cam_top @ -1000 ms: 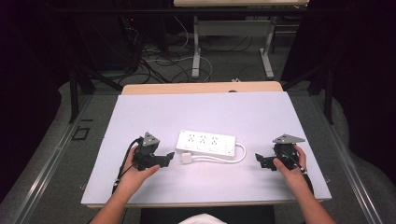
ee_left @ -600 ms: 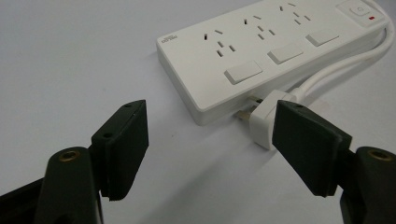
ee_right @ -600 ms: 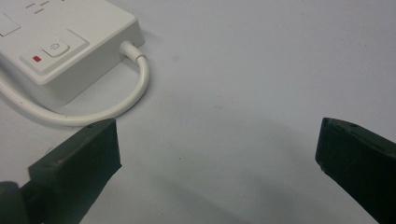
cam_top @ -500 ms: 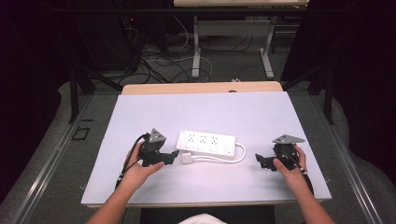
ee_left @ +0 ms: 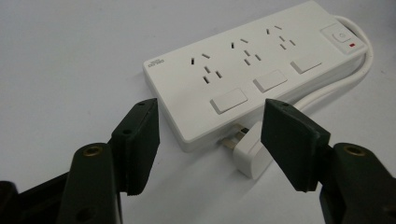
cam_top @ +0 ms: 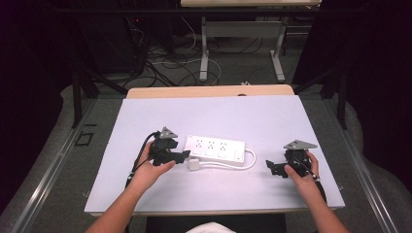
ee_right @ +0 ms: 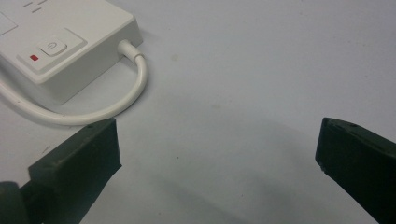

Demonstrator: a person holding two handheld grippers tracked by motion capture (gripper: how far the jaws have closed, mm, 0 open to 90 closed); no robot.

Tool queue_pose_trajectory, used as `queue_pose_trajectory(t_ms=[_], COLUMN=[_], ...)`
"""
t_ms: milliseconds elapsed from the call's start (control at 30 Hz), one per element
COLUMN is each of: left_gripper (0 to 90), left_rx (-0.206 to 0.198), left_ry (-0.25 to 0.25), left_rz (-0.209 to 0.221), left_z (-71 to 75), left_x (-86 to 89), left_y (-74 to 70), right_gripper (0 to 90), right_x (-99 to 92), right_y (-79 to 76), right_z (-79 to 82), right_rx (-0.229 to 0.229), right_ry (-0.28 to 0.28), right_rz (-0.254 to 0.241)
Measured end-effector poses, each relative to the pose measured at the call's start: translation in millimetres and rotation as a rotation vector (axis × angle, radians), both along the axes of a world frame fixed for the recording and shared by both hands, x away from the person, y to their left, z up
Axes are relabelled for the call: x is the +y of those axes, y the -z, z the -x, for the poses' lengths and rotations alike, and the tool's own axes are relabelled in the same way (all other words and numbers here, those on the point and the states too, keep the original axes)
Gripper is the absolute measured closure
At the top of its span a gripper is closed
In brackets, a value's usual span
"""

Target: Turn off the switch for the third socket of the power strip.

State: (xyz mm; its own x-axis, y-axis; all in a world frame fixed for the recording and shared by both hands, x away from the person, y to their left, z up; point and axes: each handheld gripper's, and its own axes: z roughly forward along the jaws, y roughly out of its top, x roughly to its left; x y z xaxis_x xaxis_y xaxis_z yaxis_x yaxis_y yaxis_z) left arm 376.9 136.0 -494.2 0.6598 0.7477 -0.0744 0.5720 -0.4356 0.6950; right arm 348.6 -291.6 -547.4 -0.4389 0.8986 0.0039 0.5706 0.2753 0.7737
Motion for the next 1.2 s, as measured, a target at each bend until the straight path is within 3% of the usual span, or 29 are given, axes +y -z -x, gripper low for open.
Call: queue_pose_trajectory(t_ms=[233, 500, 733, 1200], left_gripper=[44.7, 51.8, 57.4, 62.6], left_rx=[0.036, 0.132, 0.233, 0.328], left_ry=[-0.006, -0.036, -0.101, -0.14], left_rz=[0.013, 0.021, 0.064, 0.034], left_z=[-6.9, -17.5, -26.3, -38.9], left_x=[-6.5, -11.2, -17.9, -29.5], left_y=[-3.7, -7.1, -3.3, 2.5], right_gripper=[0.0, 0.0, 0.0, 0.0], right_x=[0.0, -0.3, -0.6, -0.7], right_y=[0.2, 0.8, 1.6, 1.9], right_z=[0.1, -0.1, -0.7, -0.9], right_rx=[0.002, 0.006, 0.004, 0.007], right_ry=[0.002, 0.0, -0.009, -0.012], right_rz=[0.003, -0.005, 0.001, 0.001])
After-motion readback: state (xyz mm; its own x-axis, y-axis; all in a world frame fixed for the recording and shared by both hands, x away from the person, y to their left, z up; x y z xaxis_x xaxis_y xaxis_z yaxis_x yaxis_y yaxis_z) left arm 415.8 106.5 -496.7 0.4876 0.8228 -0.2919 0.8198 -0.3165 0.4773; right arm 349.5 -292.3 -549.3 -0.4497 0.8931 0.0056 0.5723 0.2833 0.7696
